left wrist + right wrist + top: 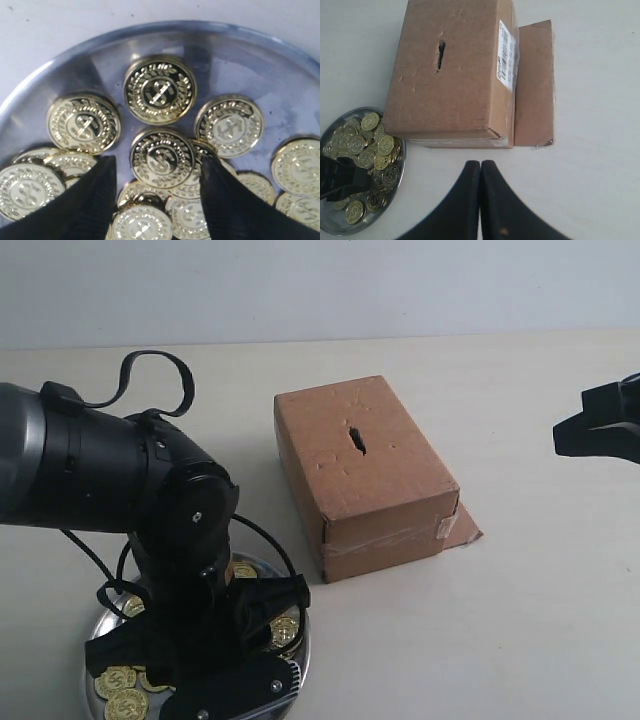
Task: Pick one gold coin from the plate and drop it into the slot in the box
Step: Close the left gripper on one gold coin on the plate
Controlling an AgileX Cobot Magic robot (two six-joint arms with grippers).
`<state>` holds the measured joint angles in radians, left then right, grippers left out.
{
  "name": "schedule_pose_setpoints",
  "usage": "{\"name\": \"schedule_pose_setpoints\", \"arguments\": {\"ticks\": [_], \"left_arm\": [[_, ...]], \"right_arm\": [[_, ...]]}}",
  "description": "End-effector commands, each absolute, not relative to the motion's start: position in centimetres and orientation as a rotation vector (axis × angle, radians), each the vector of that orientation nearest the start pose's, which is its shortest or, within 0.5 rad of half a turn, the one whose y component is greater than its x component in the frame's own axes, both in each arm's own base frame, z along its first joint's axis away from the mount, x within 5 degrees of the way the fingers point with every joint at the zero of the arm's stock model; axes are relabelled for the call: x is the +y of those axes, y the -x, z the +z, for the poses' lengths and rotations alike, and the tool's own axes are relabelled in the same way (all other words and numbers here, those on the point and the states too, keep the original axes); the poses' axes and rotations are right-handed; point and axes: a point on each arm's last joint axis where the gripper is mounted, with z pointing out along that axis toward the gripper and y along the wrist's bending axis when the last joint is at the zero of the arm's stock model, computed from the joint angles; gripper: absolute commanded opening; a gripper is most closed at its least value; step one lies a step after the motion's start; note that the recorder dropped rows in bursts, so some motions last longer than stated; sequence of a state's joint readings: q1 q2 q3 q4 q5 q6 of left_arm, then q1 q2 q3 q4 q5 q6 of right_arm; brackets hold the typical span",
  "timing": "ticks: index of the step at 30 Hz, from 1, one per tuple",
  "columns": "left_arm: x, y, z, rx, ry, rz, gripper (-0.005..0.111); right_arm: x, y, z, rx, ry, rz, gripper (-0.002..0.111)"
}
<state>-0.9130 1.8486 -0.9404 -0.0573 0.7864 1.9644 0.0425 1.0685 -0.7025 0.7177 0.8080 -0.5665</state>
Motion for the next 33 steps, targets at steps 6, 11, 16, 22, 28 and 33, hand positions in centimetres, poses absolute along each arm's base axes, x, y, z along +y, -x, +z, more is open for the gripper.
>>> {"name": "schedule_pose_setpoints", "arguments": {"ticks": [6, 11, 16, 22, 28, 33], "left_arm": [[-24.00, -17.67, 11.84, -0.484, 3.064, 0.120, 0.051], [-24.00, -17.67, 11.71, -0.484, 3.060, 0.123, 0.051], [-24.03, -17.63, 11.66, -0.492, 3.060, 0.131, 0.051], [-24.05, -17.61, 11.66, -0.496, 3.060, 0.135, 0.041], [-24.08, -17.58, 11.67, -0.504, 3.061, 0.141, 0.033], [-24.08, -17.57, 11.67, -0.506, 3.061, 0.143, 0.033]], "right_arm": [[5.05, -19.08, 27.71, 2.437, 0.282, 0.628, 0.000], [5.05, -19.08, 27.71, 2.437, 0.282, 0.628, 0.000], [5.05, -19.08, 27.71, 2.437, 0.282, 0.628, 0.000], [5.05, -19.08, 27.71, 2.437, 0.282, 0.628, 0.000], [5.05, -19.08, 27.71, 2.437, 0.282, 0.628, 0.000], [5.05, -19.08, 27.71, 2.437, 0.282, 0.628, 0.000]]}}
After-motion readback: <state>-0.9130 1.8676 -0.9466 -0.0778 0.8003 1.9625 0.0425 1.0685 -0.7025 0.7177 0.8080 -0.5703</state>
